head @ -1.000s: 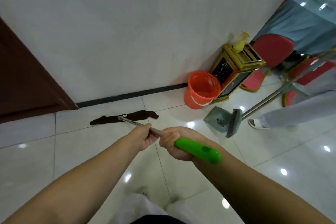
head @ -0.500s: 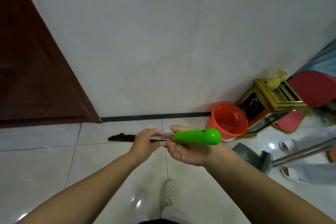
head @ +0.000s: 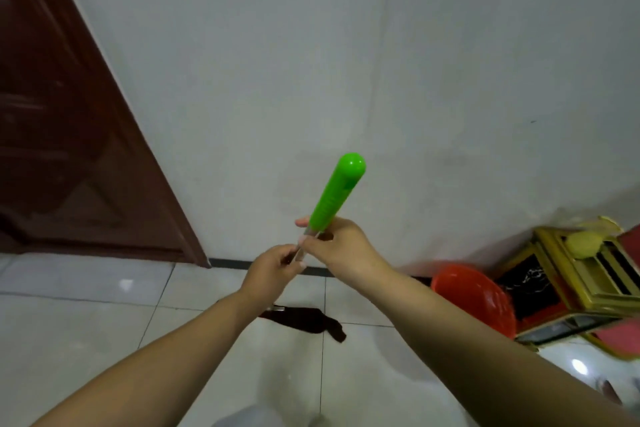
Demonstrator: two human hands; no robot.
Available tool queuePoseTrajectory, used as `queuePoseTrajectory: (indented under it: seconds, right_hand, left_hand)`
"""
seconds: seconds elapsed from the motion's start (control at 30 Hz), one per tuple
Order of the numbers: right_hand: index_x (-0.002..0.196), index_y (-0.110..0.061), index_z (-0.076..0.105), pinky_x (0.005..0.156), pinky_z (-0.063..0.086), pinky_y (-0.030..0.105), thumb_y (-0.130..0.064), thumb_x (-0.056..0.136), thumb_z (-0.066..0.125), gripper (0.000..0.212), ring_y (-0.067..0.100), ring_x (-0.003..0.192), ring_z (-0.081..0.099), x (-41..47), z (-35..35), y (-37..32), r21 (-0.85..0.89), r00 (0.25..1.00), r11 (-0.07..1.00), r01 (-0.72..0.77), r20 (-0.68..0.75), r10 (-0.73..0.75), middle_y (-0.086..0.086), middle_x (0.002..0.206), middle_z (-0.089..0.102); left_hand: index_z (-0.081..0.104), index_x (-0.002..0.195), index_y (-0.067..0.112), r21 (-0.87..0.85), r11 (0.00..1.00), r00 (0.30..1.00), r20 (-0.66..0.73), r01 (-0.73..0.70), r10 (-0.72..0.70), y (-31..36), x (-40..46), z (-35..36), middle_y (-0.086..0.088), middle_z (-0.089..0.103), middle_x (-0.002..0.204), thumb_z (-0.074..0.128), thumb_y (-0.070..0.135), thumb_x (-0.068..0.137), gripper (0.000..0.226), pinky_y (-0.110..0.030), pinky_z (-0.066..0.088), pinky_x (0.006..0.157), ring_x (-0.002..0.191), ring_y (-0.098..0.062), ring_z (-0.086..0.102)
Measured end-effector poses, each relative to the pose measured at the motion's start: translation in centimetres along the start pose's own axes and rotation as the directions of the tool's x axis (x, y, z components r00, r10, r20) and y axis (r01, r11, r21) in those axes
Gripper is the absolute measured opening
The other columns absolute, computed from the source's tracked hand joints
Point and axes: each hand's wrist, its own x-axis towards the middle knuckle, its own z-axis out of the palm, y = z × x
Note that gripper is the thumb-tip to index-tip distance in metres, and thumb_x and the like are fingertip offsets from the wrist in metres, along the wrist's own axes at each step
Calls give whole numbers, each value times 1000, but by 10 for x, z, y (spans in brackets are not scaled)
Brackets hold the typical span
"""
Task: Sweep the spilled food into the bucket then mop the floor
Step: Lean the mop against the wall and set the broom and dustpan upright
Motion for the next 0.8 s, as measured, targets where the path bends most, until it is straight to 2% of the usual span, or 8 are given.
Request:
queuePoseTrajectory:
  seconds: [0.1,0.17,0.33,0.4,0.47,0.57,0.7,0.8]
  right_hand:
    - [113,-23,66,69,43,8,-25,91,61,22,-3,78,57,25,3,-8,-144,995,985,98,-21,-102,-11,95,62]
    - [114,-23,65,78,46,16,-29,92,59,24,5,90,61,40,4,-19,-198,985,967,162,-29,-171,-10,99,64]
    - [117,-22,62,89,50,28,-32,94,56,26,12,100,64,86,2,-56,-257,964,936,239,-51,-260,-6,108,68]
    - [116,-22,61,89,51,29,-33,94,56,25,13,99,64,109,5,-66,-267,963,934,237,-66,-263,-4,108,68]
    - [116,-21,61,88,51,30,-34,95,55,25,14,99,64,132,13,-71,-284,968,935,212,-71,-241,-4,107,68]
    - [114,-19,61,85,51,31,-34,95,55,25,15,95,63,169,26,-78,-317,977,934,168,-73,-200,-2,102,67]
    - [104,-16,63,73,48,29,-35,95,54,23,14,79,58,221,41,-96,-333,977,935,125,-123,-174,-5,84,59]
    - [89,-20,55,63,41,27,-36,95,54,17,13,70,52,256,50,-109,-384,973,919,91,-161,-164,-9,70,50]
  left_hand:
    - [62,79,26,-72,997,999,-28,31,-33,-1,14,-11,-3,67,82,60,21,91,13,-25,48,71,77,-15,62]
    - [66,87,22,-131,991,998,-46,28,-34,-2,25,-22,-4,70,87,60,22,91,7,-31,50,74,82,-16,64]
    - [61,85,37,-185,983,997,-83,-5,-10,-1,64,-52,12,66,82,60,22,92,17,-15,44,72,78,1,60]
    - [60,87,35,-168,986,997,-72,-3,-9,-4,81,-63,15,63,79,59,22,92,15,-12,42,69,76,3,58]
    - [62,92,28,-116,993,999,-53,-2,-4,-11,100,-73,12,64,81,57,23,93,6,-17,45,70,78,-1,59]
    - [64,92,14,-63,998,999,-43,7,-10,-23,128,-88,-6,67,84,54,26,95,16,-32,48,74,81,-21,61]
    - [53,76,27,-45,999,999,-46,9,-11,-32,168,-112,4,56,72,51,28,96,20,-26,38,63,71,-15,52]
    - [48,72,29,-17,1000,999,-29,19,-20,-38,198,-132,7,53,69,50,30,97,24,-23,36,60,67,-12,49]
